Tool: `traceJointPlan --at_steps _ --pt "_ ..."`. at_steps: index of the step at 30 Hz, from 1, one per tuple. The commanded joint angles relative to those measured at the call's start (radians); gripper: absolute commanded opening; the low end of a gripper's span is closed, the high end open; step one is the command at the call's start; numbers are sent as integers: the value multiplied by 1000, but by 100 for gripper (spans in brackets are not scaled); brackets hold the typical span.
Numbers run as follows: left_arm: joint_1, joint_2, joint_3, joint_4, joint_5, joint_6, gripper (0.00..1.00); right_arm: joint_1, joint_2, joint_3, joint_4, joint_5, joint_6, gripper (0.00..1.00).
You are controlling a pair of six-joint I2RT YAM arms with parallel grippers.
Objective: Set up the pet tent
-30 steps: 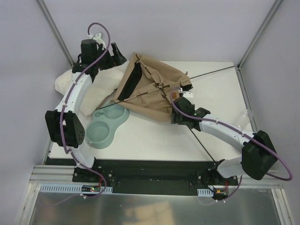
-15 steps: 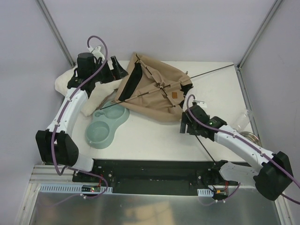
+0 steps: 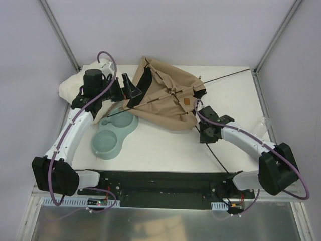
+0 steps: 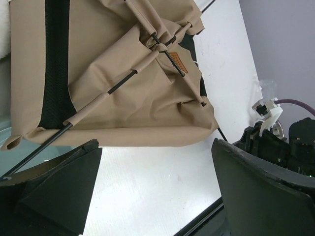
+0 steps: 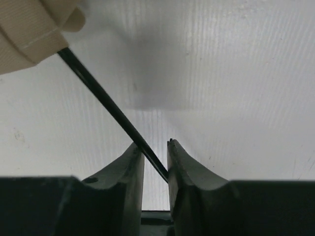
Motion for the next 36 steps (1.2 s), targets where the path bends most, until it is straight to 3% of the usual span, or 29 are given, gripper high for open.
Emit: traceJointPlan --at_steps 1,5,10,18,23,31,36 --pt "-5 -47 -9 26 9 -6 98 1 -11 66 4 -94 -73 18" --pt "-5 -54 -4 23 -6 -8 98 -1 -28 97 16 -122 -97 0" --pt "-6 -64 0 19 -9 -12 97 -1 -55 156 21 -183 -117 0" --pt "-6 -94 -1 2 -16 -9 97 -1 -183 186 77 -427 -130 0" --pt "-6 -102 -9 -3 -2 -26 97 -1 -189 209 140 -455 -35 0" --pt "-11 -111 -6 -11 12 -51 96 1 -152 204 405 -455 215 0" --pt "-23 -120 -9 -14 44 -60 96 7 -123 215 524 -498 281 0"
